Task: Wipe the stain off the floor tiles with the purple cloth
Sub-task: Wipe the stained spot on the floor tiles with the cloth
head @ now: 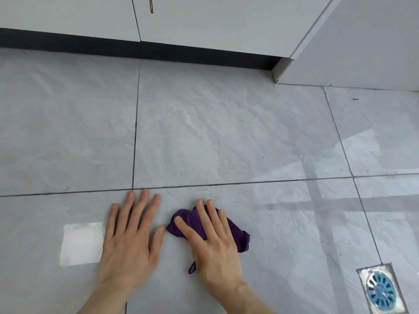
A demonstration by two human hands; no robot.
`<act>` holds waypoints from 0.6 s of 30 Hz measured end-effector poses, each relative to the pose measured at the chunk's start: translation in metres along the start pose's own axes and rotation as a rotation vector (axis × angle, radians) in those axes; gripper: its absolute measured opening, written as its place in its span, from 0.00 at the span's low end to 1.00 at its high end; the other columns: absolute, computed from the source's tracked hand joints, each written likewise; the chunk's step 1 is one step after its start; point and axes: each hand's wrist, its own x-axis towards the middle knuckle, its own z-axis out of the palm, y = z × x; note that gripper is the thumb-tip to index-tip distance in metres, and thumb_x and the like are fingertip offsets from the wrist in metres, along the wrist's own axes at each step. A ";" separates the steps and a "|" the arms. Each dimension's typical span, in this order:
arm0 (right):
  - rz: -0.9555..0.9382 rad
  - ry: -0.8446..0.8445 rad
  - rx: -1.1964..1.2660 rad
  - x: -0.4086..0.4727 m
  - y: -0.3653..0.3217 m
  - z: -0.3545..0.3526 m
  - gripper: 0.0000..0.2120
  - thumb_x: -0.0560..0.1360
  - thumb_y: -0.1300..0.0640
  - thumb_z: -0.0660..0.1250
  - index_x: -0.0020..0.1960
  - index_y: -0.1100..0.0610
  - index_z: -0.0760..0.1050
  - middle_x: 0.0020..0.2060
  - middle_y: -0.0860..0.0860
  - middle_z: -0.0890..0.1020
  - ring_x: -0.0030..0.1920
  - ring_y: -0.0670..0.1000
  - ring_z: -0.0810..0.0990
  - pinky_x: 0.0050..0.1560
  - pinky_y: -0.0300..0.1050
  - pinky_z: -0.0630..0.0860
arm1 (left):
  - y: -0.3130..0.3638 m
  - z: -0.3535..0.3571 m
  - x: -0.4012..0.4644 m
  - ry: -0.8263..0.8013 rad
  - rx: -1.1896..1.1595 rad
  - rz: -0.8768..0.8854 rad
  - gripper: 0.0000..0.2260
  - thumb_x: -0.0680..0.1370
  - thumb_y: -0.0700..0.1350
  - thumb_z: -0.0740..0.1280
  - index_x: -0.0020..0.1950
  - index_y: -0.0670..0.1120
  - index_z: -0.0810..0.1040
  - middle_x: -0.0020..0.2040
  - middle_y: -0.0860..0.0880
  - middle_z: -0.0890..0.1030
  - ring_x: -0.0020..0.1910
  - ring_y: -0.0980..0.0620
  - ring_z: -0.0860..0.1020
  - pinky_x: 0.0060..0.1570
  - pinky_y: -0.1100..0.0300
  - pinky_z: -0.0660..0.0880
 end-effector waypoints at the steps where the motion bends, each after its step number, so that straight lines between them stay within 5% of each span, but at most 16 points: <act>1: -0.006 -0.004 -0.003 -0.002 0.000 0.000 0.35 0.71 0.52 0.60 0.79 0.41 0.61 0.81 0.56 0.58 0.82 0.58 0.50 0.79 0.61 0.55 | 0.000 0.000 0.000 0.001 0.000 0.001 0.29 0.81 0.56 0.55 0.82 0.50 0.59 0.83 0.48 0.60 0.83 0.46 0.54 0.79 0.38 0.56; 18: -0.129 -0.070 -0.048 -0.063 0.006 -0.004 0.36 0.72 0.59 0.59 0.79 0.41 0.61 0.81 0.56 0.59 0.82 0.59 0.52 0.77 0.62 0.61 | -0.004 0.004 -0.002 0.018 -0.027 0.019 0.29 0.82 0.58 0.50 0.82 0.52 0.56 0.84 0.49 0.58 0.83 0.47 0.52 0.80 0.39 0.53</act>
